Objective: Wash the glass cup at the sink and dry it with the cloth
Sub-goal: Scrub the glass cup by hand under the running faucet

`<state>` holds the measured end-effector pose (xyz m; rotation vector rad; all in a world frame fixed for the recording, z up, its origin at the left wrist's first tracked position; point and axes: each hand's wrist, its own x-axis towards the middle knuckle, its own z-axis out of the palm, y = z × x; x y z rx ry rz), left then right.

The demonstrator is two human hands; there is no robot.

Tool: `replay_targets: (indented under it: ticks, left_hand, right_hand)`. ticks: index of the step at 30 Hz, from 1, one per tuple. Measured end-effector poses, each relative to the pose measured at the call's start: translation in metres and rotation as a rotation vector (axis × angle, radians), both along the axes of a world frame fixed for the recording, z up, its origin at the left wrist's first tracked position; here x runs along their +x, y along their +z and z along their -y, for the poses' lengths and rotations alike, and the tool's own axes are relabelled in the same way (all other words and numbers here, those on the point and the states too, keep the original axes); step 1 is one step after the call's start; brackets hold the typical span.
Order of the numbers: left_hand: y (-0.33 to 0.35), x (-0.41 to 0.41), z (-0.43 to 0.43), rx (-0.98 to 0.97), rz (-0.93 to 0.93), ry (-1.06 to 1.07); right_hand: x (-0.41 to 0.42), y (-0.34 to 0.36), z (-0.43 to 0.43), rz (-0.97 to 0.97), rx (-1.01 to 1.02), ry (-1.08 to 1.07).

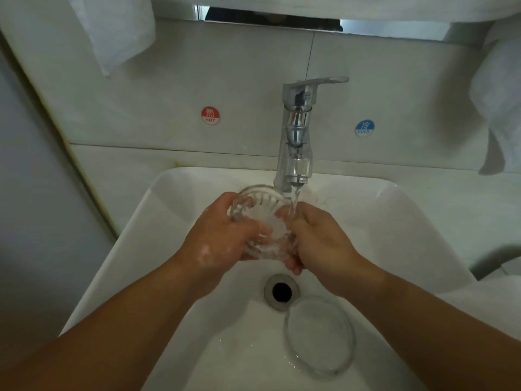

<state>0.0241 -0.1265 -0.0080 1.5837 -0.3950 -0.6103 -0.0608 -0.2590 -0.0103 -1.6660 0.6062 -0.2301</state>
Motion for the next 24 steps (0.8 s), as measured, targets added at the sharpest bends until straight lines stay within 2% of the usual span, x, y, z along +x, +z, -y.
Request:
replay_targets:
  ticks: [2, 4, 5, 8, 9, 10, 12, 13, 16, 17, 18, 20, 21, 23, 24]
  left_hand:
    - [-0.005, -0.004, 0.004, -0.045, 0.035, 0.093]
    - [-0.01, -0.007, 0.008, -0.001, 0.174, 0.125]
    - [-0.01, -0.008, 0.008, 0.037, 0.236, 0.118]
    - [-0.006, -0.009, 0.007, 0.181, 0.331, -0.014]
    - [-0.004, -0.009, 0.006, 0.226, 0.348, -0.058]
    - [-0.003, -0.009, 0.005, 0.247, 0.349, -0.076]
    - [0.0, -0.009, 0.004, 0.183, 0.296, -0.03]
    - [0.0, -0.01, 0.004, 0.143, 0.281, 0.022]
    - [0.0, -0.011, 0.002, 0.123, 0.393, 0.106]
    - [0.001, -0.012, 0.001, 0.131, 0.418, 0.089]
    - [0.001, -0.011, 0.0, 0.157, 0.442, 0.045]
    - [0.003, -0.01, -0.001, 0.234, 0.475, -0.062]
    - [0.004, -0.01, -0.002, 0.254, 0.475, -0.08]
    - [0.002, -0.009, -0.002, 0.218, 0.435, -0.032]
    - [0.001, -0.01, -0.001, 0.184, 0.404, 0.01]
  right_hand:
    - [0.002, 0.003, -0.002, 0.08, 0.187, -0.03]
    - [0.003, 0.004, 0.001, 0.038, 0.178, -0.038]
    - [0.002, 0.003, 0.004, -0.011, 0.054, -0.027]
    - [-0.002, 0.0, 0.014, -0.107, -0.619, 0.037]
    - [-0.002, 0.0, 0.016, -0.113, -0.752, 0.058]
    - [-0.001, -0.001, 0.016, -0.123, -0.789, 0.071]
    - [0.001, -0.003, 0.012, -0.115, -0.745, 0.056]
    - [0.001, -0.004, 0.01, -0.071, -0.629, 0.035]
    - [-0.001, 0.003, -0.001, -0.002, -0.053, 0.056]
    - [-0.001, 0.002, 0.001, -0.015, -0.053, 0.072]
    - [-0.002, 0.001, 0.004, -0.058, -0.205, 0.091]
    - [-0.003, 0.001, 0.01, -0.159, -0.638, 0.103]
    - [-0.003, 0.003, 0.009, -0.173, -0.735, 0.096]
    - [-0.002, 0.003, 0.007, -0.156, -0.7, 0.061]
    - [-0.001, 0.003, 0.005, -0.112, -0.575, 0.018]
